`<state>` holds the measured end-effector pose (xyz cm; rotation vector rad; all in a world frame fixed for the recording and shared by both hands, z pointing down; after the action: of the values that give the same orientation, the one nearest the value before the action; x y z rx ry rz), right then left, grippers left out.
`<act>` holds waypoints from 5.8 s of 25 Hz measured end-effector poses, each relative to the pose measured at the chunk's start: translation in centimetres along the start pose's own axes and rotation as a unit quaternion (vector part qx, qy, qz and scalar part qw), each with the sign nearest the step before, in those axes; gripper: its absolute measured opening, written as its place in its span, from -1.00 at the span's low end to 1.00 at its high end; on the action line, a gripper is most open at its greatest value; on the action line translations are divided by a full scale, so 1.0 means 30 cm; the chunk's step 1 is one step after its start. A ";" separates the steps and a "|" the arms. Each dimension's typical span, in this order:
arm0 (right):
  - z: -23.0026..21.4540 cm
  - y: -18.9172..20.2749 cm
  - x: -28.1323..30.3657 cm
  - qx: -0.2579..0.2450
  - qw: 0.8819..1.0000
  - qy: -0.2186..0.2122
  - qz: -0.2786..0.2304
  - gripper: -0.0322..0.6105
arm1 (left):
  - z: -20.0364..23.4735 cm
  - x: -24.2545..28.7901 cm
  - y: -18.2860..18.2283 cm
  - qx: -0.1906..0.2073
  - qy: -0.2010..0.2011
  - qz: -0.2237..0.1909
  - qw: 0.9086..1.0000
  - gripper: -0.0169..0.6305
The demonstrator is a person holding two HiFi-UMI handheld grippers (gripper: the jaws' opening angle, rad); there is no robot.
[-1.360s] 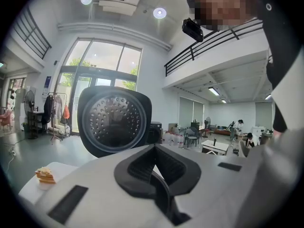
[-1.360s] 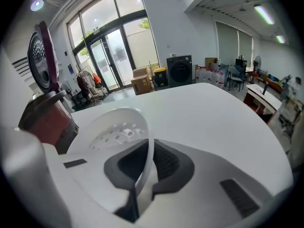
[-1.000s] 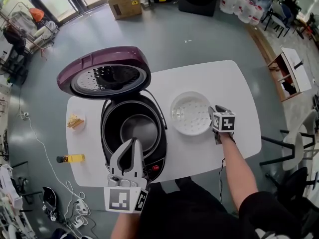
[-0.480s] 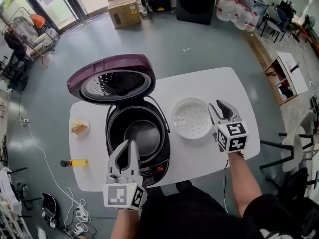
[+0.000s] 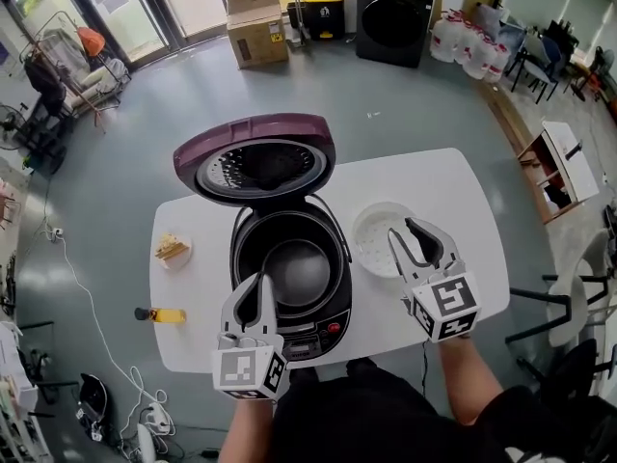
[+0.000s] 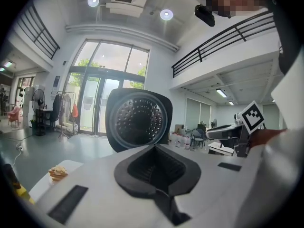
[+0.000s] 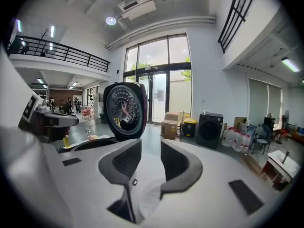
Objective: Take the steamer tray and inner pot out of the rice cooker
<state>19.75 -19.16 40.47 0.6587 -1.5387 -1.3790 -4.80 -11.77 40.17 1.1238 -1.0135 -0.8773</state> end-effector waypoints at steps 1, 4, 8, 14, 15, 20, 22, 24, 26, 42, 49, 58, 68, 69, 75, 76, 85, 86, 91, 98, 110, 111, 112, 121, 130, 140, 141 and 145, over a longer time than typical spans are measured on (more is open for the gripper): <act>0.031 0.008 0.006 -0.001 1.000 -0.007 0.006 -0.50 | 0.011 -0.007 0.004 0.000 0.000 0.000 1.000 -0.95; 0.117 0.025 0.026 -0.002 0.999 -0.024 0.020 -0.50 | 0.058 -0.040 0.003 0.001 -0.003 -0.002 1.000 -0.95; 0.201 0.038 0.063 -0.003 0.999 -0.038 0.036 -0.50 | 0.132 -0.079 0.013 -0.005 -0.011 0.002 1.000 -0.95; 0.273 0.082 0.126 -0.008 0.996 -0.048 0.074 -0.50 | 0.198 -0.103 0.020 -0.015 -0.012 0.005 1.000 -0.95; 0.284 0.091 0.137 -0.010 0.996 -0.048 0.080 -0.50 | 0.207 -0.105 0.023 -0.016 -0.011 0.005 1.000 -0.95; 0.341 0.153 0.206 -0.024 0.991 -0.056 0.120 -0.47 | 0.249 -0.108 0.050 -0.024 -0.003 0.011 1.000 -0.95; 0.355 0.178 0.239 -0.031 0.988 -0.055 0.138 -0.42 | 0.270 -0.107 0.056 -0.028 -0.001 0.014 1.000 -0.95; 0.367 0.203 0.279 -0.043 0.985 -0.053 0.156 -0.38 | 0.296 -0.102 0.062 -0.031 0.002 0.017 0.999 -0.95; 0.378 0.232 0.318 -0.059 0.981 -0.051 0.177 -0.33 | 0.321 -0.095 0.074 -0.034 0.005 0.021 0.999 -0.95; 0.367 0.358 0.470 -0.219 0.933 -0.011 0.286 -0.31 | 0.430 -0.008 0.140 -0.046 0.014 0.047 0.998 -0.95; 0.362 0.370 0.475 -0.218 0.930 -0.007 0.295 -0.37 | 0.445 -0.002 0.158 -0.053 0.011 0.049 0.997 -0.95; 0.356 0.350 0.472 -0.165 0.942 -0.021 0.293 -0.45 | 0.454 -0.011 0.154 -0.054 0.008 0.045 0.997 -0.95; 0.355 0.339 0.463 -0.174 0.941 -0.018 0.289 -0.45 | 0.458 -0.032 0.155 -0.053 0.001 0.045 0.998 -0.95; 0.358 0.339 0.462 -0.180 0.940 -0.016 0.289 -0.45 | 0.458 -0.034 0.156 -0.053 0.000 0.044 0.998 -0.95; 0.363 0.331 0.453 -0.195 0.938 -0.010 0.286 -0.47 | 0.441 -0.033 0.154 -0.055 0.004 0.041 0.998 -0.95; 0.364 0.327 0.449 -0.196 0.939 -0.009 0.283 -0.48 | 0.438 -0.033 0.153 -0.055 0.005 0.040 0.998 -0.95; 0.373 0.289 0.438 -0.086 0.963 -0.023 0.256 -0.74 | 0.433 -0.043 0.143 -0.054 0.007 0.039 0.998 -0.95; 0.368 0.286 0.437 -0.063 0.965 -0.024 0.252 -0.76 | 0.432 -0.045 0.143 -0.054 0.007 0.038 0.998 -0.95; 0.359 0.266 0.428 0.061 0.968 -0.042 0.238 -0.84 | 0.448 -0.061 0.151 -0.054 0.003 0.041 0.998 -0.95; 0.357 0.213 0.399 0.151 0.963 -0.064 0.214 -0.80 | 0.451 -0.070 0.174 -0.054 0.002 0.044 0.998 -0.95; 0.340 0.013 0.315 0.228 0.956 -0.108 0.151 -0.79 | 0.422 -0.074 0.149 -0.042 -0.001 0.044 0.998 -0.95; 0.339 -0.006 0.305 0.233 0.955 -0.112 0.145 -0.79 | 0.414 -0.074 0.139 -0.038 0.002 0.040 0.998 -0.95; 0.337 -0.025 0.294 0.238 0.954 -0.115 0.139 -0.79 | 0.404 -0.073 0.126 -0.033 0.004 0.036 0.999 -0.95; 0.224 -0.179 0.099 0.282 0.948 -0.117 0.085 -0.78 | 0.268 -0.119 -0.020 0.003 0.020 -0.023 1.000 -0.95; -0.101 -0.207 -0.131 0.304 0.951 -0.053 0.032 -0.78 | 0.013 -0.044 -0.063 0.032 0.069 -0.039 0.996 -0.95; -0.468 0.020 -0.342 0.343 0.937 0.062 0.037 -0.77 | -0.373 0.116 -0.083 0.051 0.171 -0.042 0.983 -0.95; -0.502 0.051 -0.359 0.348 0.934 0.071 0.039 -0.77 | -0.410 0.131 -0.078 0.053 0.180 -0.040 0.981 -0.95; -0.639 0.190 -0.423 0.369 0.922 0.106 0.049 -0.77 | -0.544 0.197 -0.040 0.056 0.207 -0.029 0.976 -0.95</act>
<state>43.18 -15.65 40.97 1.1207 -1.8730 -0.5892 12.46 -12.80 38.19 1.3691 -0.6924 -0.5999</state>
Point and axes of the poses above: the fingertips, and each gripper's own axes: x forward along the fingers, z to its left, y out of its underside, the point moved 2 cm from there along -x, backward along the fingers, and after that the axes turned 4 degrees about y, right-handed, at the moved point
